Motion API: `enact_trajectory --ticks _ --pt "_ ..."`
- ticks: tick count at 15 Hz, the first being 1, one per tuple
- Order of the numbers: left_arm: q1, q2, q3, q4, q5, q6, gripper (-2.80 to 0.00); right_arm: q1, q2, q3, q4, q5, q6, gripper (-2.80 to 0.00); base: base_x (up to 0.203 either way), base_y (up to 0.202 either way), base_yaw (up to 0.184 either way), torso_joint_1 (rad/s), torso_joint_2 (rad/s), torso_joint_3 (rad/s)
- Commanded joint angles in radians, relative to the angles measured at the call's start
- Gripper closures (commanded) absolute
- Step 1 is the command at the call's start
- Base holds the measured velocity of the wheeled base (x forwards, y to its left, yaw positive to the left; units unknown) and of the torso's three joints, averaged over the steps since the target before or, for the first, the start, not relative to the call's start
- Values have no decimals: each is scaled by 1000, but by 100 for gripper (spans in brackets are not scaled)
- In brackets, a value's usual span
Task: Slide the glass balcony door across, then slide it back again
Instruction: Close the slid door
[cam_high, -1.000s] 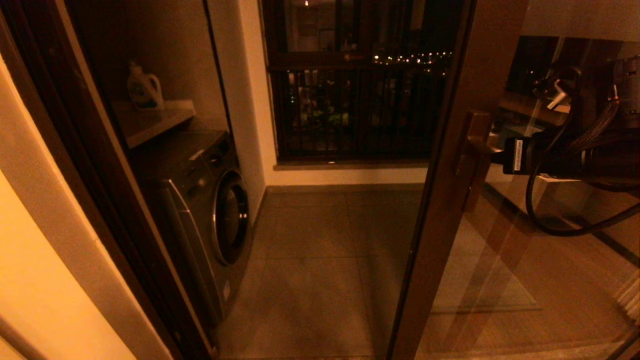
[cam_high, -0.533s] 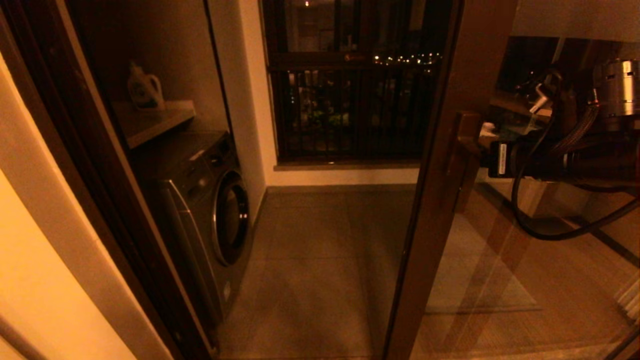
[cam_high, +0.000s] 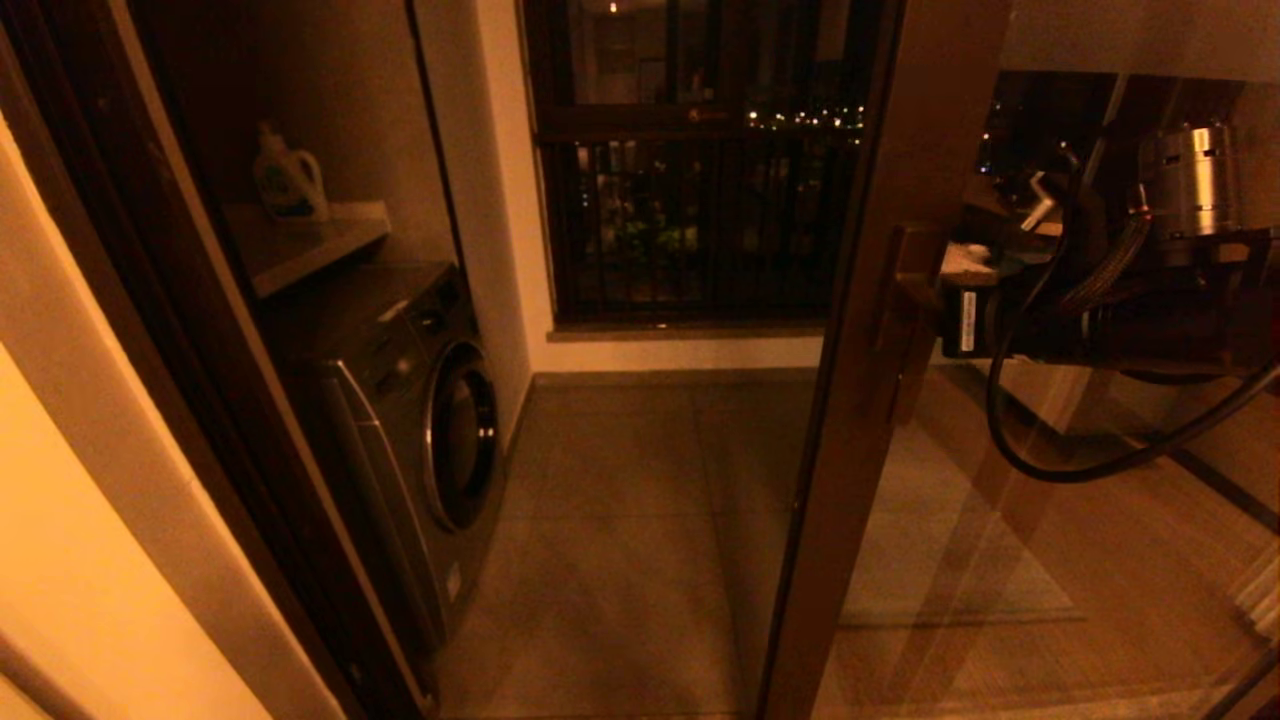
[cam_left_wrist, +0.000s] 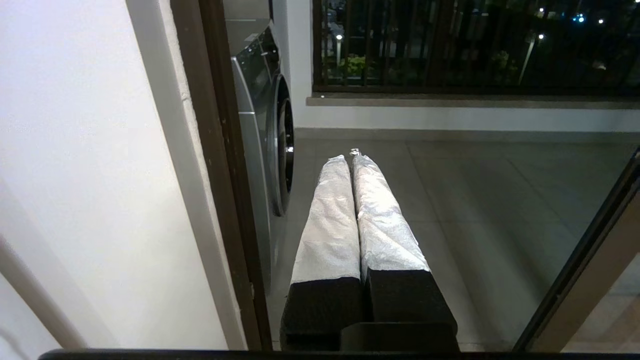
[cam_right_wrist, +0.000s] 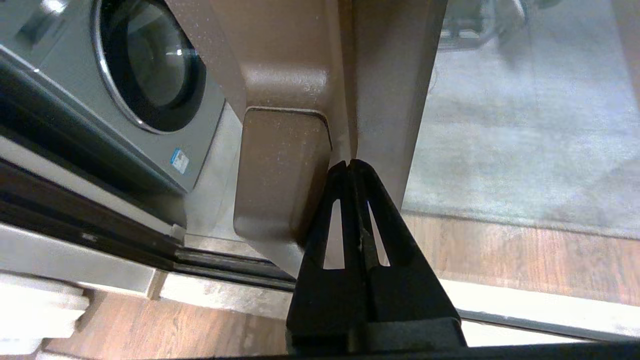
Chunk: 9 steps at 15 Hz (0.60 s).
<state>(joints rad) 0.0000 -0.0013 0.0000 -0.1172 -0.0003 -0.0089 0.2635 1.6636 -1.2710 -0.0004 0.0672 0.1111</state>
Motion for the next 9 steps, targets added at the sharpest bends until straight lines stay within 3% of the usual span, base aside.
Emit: enact_trajectory --ticks 1,9 --pt "0 1 40 -1 0 0 0 25 13 -13 -6 -6 1 0 0 0 0 0 0 0" --pt "0 1 40 -1 0 0 0 93 34 -39 -5 -33 1 0 0 0 0 0 0 0"
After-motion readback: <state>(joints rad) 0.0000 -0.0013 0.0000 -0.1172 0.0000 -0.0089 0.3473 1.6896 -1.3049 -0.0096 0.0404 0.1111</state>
